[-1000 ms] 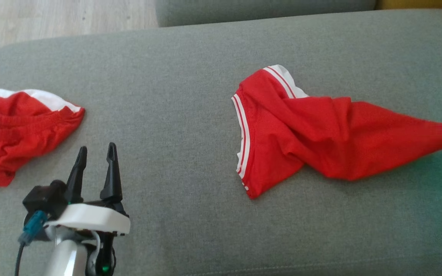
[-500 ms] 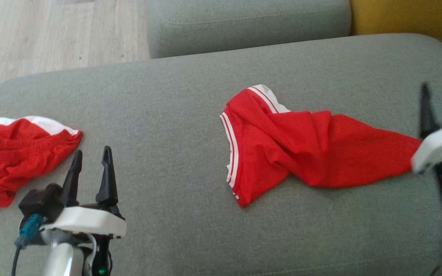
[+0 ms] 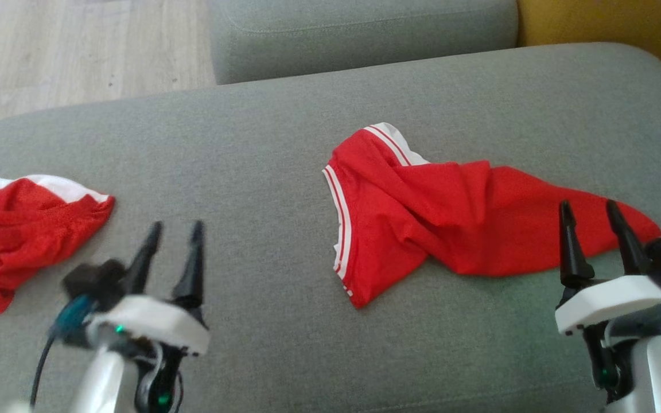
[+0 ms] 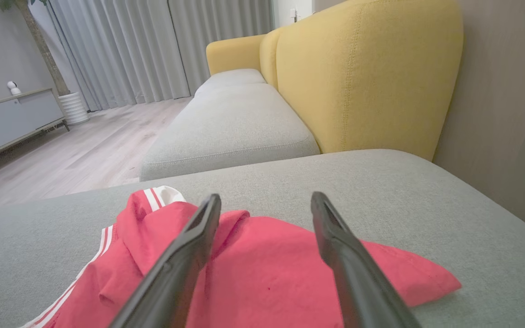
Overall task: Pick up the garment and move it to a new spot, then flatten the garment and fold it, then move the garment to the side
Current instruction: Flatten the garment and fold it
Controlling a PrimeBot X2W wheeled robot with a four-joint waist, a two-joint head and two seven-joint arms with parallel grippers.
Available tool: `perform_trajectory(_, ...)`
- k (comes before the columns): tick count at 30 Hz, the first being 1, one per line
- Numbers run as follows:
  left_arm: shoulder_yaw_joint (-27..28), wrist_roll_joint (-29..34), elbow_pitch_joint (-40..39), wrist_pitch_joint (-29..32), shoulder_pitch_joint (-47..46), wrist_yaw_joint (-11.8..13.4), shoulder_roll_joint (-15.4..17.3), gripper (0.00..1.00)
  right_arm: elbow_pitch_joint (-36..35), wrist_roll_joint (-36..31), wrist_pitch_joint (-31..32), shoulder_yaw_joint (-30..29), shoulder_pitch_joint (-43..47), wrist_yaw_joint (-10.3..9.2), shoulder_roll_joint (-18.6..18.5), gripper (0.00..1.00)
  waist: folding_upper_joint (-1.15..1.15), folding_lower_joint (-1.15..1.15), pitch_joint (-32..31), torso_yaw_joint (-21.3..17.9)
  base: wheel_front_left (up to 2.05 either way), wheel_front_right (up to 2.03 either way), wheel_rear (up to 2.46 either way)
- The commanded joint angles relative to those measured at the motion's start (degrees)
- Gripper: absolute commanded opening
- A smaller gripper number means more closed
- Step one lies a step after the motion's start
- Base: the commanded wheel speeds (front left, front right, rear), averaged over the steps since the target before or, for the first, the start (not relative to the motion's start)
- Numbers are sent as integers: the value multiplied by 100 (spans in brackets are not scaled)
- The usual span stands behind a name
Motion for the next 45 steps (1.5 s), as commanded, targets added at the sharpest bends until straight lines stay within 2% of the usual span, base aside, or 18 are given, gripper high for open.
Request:
perform_trajectory(1, -11, -91, -80, 400, -599, -127, 168, 100, -137, 30, -95, 119, -309, -4, -31, 100, 0, 0, 40, -49, 0, 0, 0)
perform_trajectory(3, -258, -306, 58, 1127, -930, -240, 266, 100, -100, 12, -135, 105, -401, -4, -29, 100, 0, 0, 75, -113, 0, 0, 0)
perform_trajectory(6, -654, -1033, 284, 2454, -1445, -326, 374, 100, -66, -1, -183, 132, -509, -4, -26, 100, 0, 0, 138, -282, 0, 0, 0)
perform_trajectory(7, -654, -1033, 284, 2454, -1445, -326, 374, 100, -66, -1, -183, 132, -509, -4, -26, 100, 0, 0, 138, -282, 0, 0, 0)
perform_trajectory(10, -1136, -1798, 431, 3654, -1972, -340, 629, 100, 11, 60, -234, 170, -602, -4, -20, 100, 0, 0, 289, -496, 0, 0, 0)
perform_trajectory(12, -1342, -2123, 559, 4069, -2350, -341, 830, 100, 84, 111, -280, 209, -650, -4, -17, 100, 0, 0, 401, -642, 0, 0, 0)
perform_trajectory(16, -1516, -2639, 1213, 4737, -2989, -342, 1010, 100, 236, 261, -390, 382, -829, -4, -11, 100, 0, 0, 681, -1016, 0, 0, 0)
perform_trajectory(20, -1538, -3161, 2073, 5271, -3563, -343, 1156, 100, 452, 484, -595, 596, -1068, -4, -10, 100, 0, 0, 1027, -1501, 0, 0, 0)
perform_trajectory(24, -1609, -3366, 2518, 5353, -3811, -343, 1204, 100, 643, 635, -771, 732, -1189, -4, -9, 100, 0, 0, 1216, -1773, 0, 0, 0)
perform_trajectory(31, -1740, -3559, 3143, 5388, -4020, -343, 1244, 100, 943, 811, -993, 920, -1356, -4, -9, 100, 0, 0, 1394, -2030, 0, 0, 0)
perform_trajectory(36, -1815, -3977, 3191, 5628, -4069, -343, 1149, 100, 1115, 849, -1086, 957, -1422, -4, -9, 100, 0, 0, 1422, -2051, 0, 0, 0)
perform_trajectory(37, -1835, -4059, 3166, 5681, -4077, -343, 1132, 96, 1143, 852, -1099, 964, -1429, -4, -9, 100, 0, 0, 1422, -2044, 0, 0, 0)
perform_trajectory(38, -1860, -4103, 3136, 5688, -4092, -343, 1136, 40, 1163, 854, -1110, 973, -1437, -4, -9, 100, 0, 0, 1425, -2034, 0, 0, 0)
perform_trajectory(39, -1892, -4110, 3107, 5652, -4111, -343, 1153, 6, 1177, 857, -1117, 989, -1447, -4, -9, 100, 0, 0, 1427, -2022, 0, 0, 0)
perform_trajectory(40, -1920, -4120, 3087, 5608, -4127, -343, 1164, 0, 1192, 858, -1123, 1003, -1461, -4, -9, 100, 0, 0, 1424, -2008, 0, 0, 0)
perform_trajectory(45, -1993, -4222, 2993, 5358, -4252, -344, 1238, 0, 1263, 819, -1127, 1002, -1485, -4, -9, 100, 0, 0, 1360, -1875, 0, 0, 0)
